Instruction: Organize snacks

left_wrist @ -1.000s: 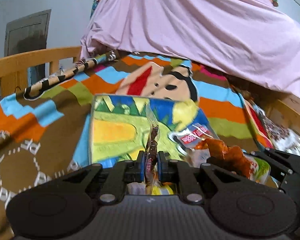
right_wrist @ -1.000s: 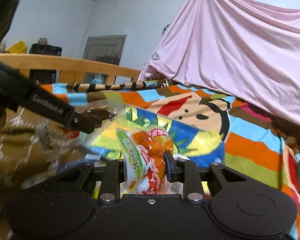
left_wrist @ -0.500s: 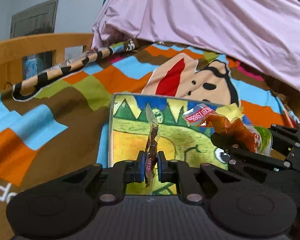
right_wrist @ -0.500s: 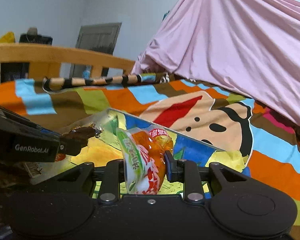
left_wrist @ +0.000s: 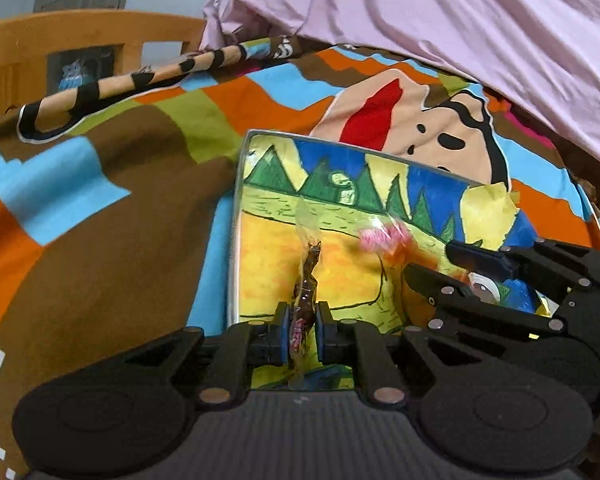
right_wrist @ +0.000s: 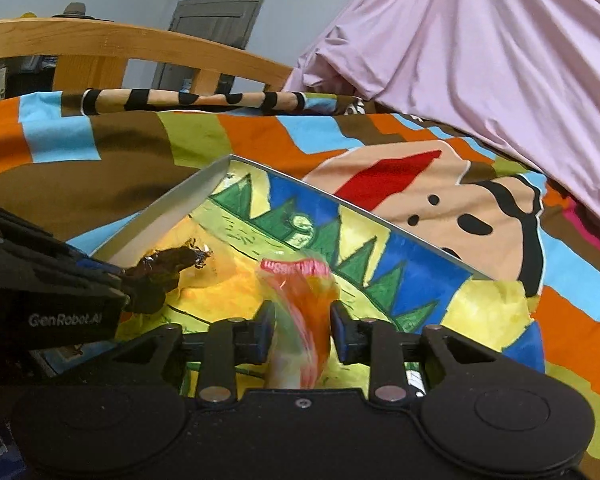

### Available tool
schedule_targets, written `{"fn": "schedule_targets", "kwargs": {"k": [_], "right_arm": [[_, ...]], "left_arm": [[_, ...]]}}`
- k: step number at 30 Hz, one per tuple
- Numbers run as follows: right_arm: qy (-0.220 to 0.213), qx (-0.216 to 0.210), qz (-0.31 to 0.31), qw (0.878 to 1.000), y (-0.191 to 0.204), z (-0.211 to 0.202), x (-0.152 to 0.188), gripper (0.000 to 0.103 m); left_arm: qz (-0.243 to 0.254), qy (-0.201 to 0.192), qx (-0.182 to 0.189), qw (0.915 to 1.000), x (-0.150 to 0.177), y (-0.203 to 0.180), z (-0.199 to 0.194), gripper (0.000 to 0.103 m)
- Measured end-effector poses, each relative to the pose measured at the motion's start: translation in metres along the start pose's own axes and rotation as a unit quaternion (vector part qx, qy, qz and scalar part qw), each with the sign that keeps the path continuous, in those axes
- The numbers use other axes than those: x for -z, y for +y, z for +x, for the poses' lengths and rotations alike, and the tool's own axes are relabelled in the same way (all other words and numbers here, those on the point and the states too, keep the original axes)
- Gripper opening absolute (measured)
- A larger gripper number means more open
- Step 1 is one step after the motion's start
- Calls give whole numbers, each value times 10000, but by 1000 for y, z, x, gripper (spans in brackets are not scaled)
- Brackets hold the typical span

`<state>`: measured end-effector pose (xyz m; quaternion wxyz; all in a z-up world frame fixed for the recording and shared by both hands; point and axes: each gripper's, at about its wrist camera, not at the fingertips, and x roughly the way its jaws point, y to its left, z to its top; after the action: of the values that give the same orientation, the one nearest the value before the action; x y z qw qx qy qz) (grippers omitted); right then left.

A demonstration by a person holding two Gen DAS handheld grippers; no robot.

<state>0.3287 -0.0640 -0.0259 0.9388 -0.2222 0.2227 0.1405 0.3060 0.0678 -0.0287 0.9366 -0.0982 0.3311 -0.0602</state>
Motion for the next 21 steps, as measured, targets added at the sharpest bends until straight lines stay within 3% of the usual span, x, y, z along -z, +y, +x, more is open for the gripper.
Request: {"fn": "schedule_targets", "kwargs": {"k": [2,4,7,9,14,17,20,21], "right_arm": [[3,-80,-11,10000,1,0,-1,46],[-17,-86,-18,10000,1,-2,-1,48],[-138,-60,156,9998,-5,-9,-2,54],[-253,-31,303,9992,-10,-16,-3,58],[-651,73,539,9964,-23,-40,-9,70],[-889,177,762,9930,-33,-58,-12,78],[-1135,265,973,9884,-45,-79,-13,87],[-1199,280,1029,9870,-48,-86,-12,89]], "left_arm": [[-123,27,-13,9999,-1,4,0,17],[-242,50,33,9997,-1,7,-1,17],[-263,26,90,9996,-1,9,-5,26],[-280,-31,100,9996,-1,8,-10,42],[-319,-334,160,9988,-3,5,-28,50],[-327,-620,89,9975,-3,2,-45,67],[-289,-862,64,9958,-3,-2,-64,75],[-287,-942,23,9951,-3,-4,-70,84]]}}
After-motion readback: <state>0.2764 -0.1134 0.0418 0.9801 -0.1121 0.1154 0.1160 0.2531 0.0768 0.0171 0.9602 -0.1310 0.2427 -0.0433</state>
